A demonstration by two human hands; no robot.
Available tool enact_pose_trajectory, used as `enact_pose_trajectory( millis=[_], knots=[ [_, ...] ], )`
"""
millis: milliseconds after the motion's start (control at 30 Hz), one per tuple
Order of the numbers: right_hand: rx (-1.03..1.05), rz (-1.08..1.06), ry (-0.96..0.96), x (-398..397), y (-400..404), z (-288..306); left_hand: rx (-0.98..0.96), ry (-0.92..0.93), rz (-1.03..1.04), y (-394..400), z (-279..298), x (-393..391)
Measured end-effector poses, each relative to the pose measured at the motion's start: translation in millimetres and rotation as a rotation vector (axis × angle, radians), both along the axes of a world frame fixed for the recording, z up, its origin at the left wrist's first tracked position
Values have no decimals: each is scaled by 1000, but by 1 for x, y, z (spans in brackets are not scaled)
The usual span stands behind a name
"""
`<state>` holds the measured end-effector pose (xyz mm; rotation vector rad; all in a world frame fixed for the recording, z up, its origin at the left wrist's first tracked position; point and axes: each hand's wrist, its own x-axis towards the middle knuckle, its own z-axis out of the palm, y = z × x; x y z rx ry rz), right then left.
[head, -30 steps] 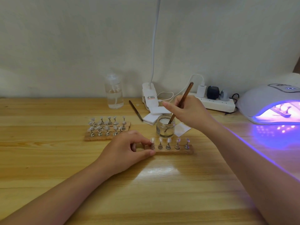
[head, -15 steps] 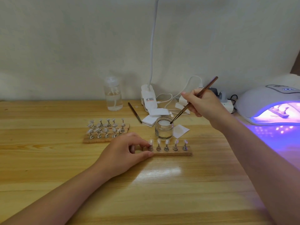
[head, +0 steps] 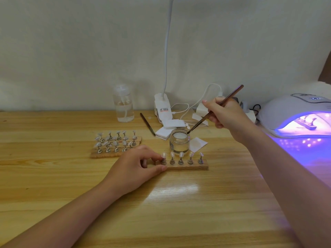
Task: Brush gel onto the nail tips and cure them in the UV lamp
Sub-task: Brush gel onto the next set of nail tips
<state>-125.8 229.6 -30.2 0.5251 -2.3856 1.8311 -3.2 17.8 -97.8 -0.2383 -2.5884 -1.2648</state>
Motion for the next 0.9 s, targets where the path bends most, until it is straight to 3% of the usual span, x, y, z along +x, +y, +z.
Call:
enact_pose_trajectory(
  millis=[233,433,633,767,900],
  knots=[
    [-35,-47,-20,5,4,3,25,-58,23,1,4,-1],
    [-326,-68,-2,30,-10,3,129,-93,42,6,8,-3],
    [-188,124,225,80,-19,-33,145,-50,65,8,5,-4],
    [-56,108,389,96,-19,-48,71,48,79,11,2,0],
    [-66,39,446,102,-20,-53,16,154,62,12,3,5]
  ],
)
